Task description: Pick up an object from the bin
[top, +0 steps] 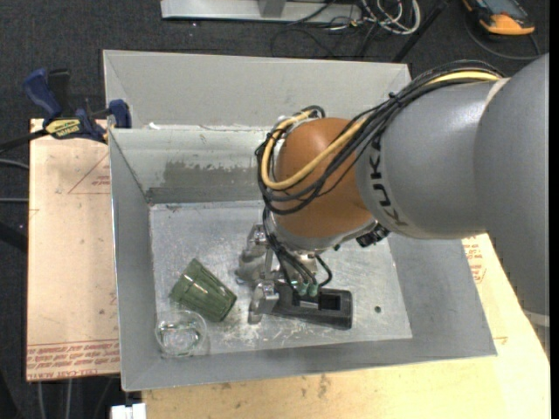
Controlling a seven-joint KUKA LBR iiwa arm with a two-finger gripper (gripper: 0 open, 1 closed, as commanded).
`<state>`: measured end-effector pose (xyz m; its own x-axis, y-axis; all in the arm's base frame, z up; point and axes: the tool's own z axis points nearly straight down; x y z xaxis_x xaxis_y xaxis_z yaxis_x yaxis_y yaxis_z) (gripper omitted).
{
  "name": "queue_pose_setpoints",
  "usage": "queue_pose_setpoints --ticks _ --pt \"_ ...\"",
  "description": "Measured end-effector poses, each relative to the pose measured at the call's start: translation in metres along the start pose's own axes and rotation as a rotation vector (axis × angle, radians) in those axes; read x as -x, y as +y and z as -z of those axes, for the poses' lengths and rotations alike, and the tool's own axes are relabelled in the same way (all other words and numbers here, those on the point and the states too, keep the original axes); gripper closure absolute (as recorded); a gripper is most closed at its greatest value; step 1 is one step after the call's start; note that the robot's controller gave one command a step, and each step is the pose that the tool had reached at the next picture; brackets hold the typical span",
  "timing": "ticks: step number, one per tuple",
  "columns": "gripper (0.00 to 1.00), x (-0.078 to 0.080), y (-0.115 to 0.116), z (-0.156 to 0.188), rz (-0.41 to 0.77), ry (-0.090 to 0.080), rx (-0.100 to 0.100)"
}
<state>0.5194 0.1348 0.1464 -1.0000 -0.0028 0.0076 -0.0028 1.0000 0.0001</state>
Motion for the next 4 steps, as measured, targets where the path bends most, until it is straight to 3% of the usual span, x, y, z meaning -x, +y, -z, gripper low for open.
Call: queue_pose_setpoints --ticks 1,2,3,4 --pt "0.00 0.002 -0.001 0.004 -0.003 -0.007 0.001" --pt "0.00 0.025 -0.008 -0.022 0.149 -0.017 0.003" --pt "0.00 0.044 -0.011 -0.055 0.283 -0.008 0.008" --pt "0.00 0.029 -0.031 -0.053 0.260 -0.038 0.024"
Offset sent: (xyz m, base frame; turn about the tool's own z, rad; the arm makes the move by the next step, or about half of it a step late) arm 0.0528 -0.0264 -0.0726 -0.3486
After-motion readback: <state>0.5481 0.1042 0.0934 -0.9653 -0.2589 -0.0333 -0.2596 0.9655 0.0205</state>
